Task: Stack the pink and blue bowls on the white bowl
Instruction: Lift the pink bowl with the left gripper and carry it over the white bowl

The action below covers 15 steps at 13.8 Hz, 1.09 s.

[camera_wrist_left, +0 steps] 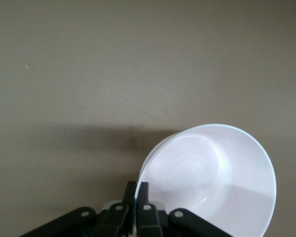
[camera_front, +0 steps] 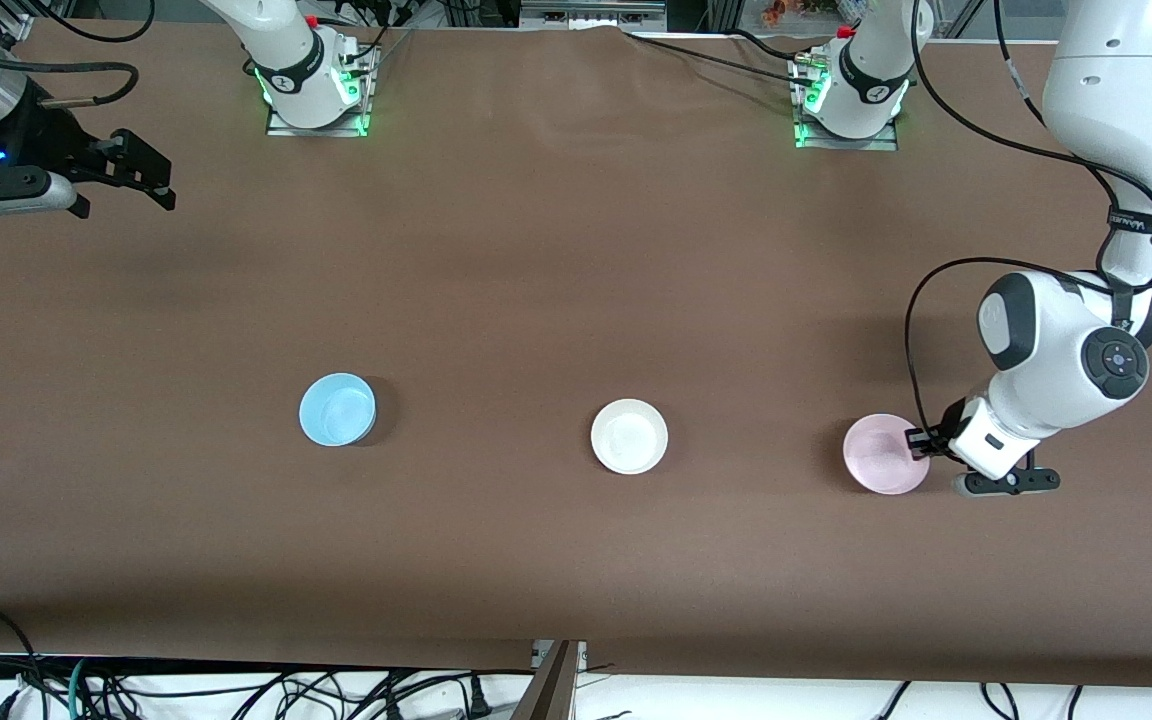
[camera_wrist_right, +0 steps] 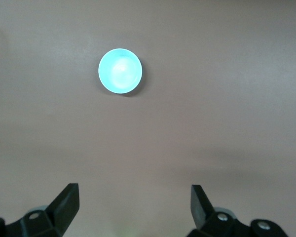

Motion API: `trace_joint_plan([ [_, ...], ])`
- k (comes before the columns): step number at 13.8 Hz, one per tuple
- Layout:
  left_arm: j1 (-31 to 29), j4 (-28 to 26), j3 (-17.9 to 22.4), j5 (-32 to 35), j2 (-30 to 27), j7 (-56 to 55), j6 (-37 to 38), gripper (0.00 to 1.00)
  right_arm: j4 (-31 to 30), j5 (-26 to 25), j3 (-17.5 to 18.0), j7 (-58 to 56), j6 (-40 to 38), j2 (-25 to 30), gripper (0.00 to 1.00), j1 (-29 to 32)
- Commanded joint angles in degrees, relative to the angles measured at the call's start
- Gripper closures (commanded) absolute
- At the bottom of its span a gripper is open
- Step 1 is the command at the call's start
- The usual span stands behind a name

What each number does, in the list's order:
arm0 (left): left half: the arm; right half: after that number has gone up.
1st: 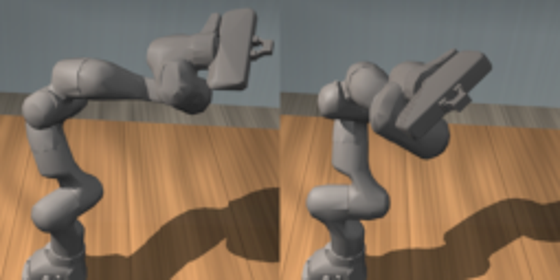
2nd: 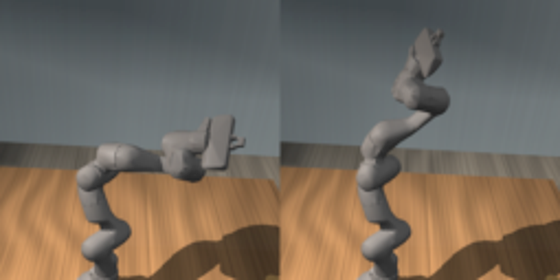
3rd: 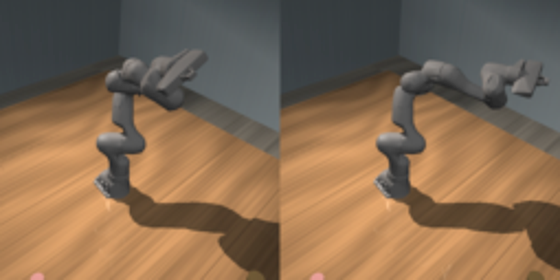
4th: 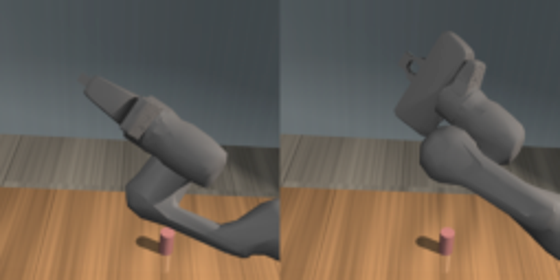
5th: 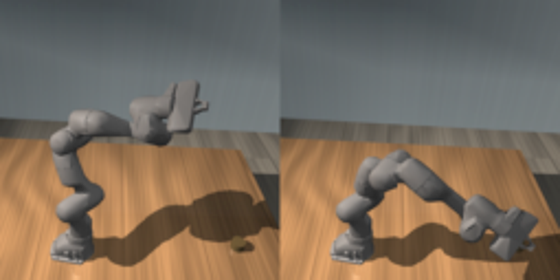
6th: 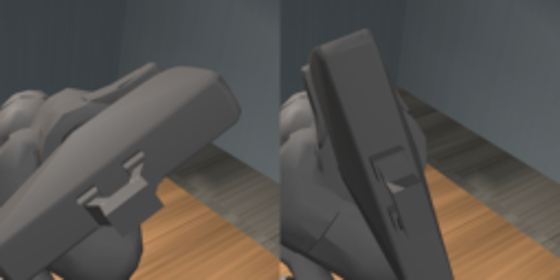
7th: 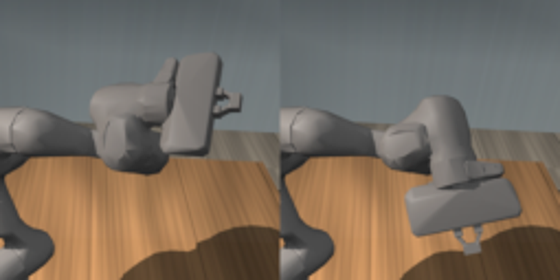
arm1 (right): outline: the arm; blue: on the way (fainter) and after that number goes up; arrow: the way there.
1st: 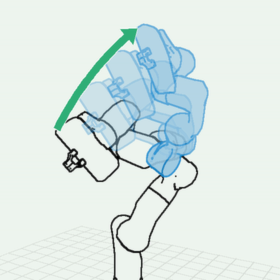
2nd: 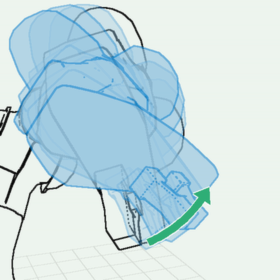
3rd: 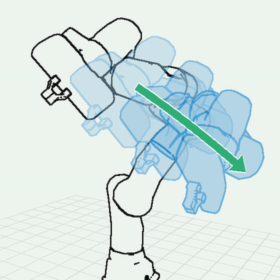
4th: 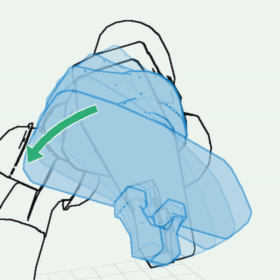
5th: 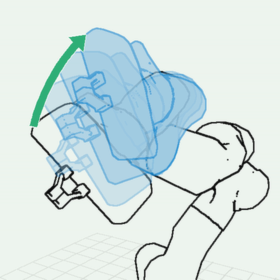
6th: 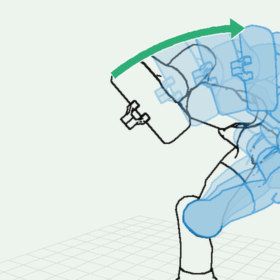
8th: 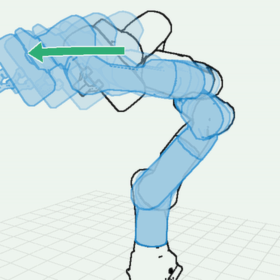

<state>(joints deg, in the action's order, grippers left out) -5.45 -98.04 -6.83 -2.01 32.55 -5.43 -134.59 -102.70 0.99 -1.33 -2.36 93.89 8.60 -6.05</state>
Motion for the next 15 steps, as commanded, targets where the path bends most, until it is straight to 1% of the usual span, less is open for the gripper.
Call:
trace_joint_plan([
  [1, -0.1, -0.6, -2.6, 0.6, -1.6, -6.0, 1.9, 1.00, 1.3, -0.5, -0.3, -2.3, -1.0, -0.9, 0.00, 0.3],
  [2, -0.2, -0.6, -4.2, 0.7, -1.6, -8.9, 2.0, 1.00, 1.4, -0.3, -0.3, -2.3, -0.7, -1.2, 0.00, 0.3],
  [4, 0.3, -0.8, -6.2, 1.2, -2.0, -13.7, 2.0, 1.00, 1.4, -0.1, -0.3, -2.3, -0.3, -1.3, 0.00, 0.3],
  [11, 10.5, -0.3, -6.3, 2.1, -1.9, -32.3, 1.5, 1.00, 2.2, 0.0, -0.4, -2.1, -0.9, -1.7, 0.00, 0.3],
  [15, 15.6, 0.9, -6.3, 2.0, -1.4, -41.6, 1.2, 1.00, 2.2, 0.1, -0.4, -2.1, -1.0, -1.7, 0.00, 0.3],
])
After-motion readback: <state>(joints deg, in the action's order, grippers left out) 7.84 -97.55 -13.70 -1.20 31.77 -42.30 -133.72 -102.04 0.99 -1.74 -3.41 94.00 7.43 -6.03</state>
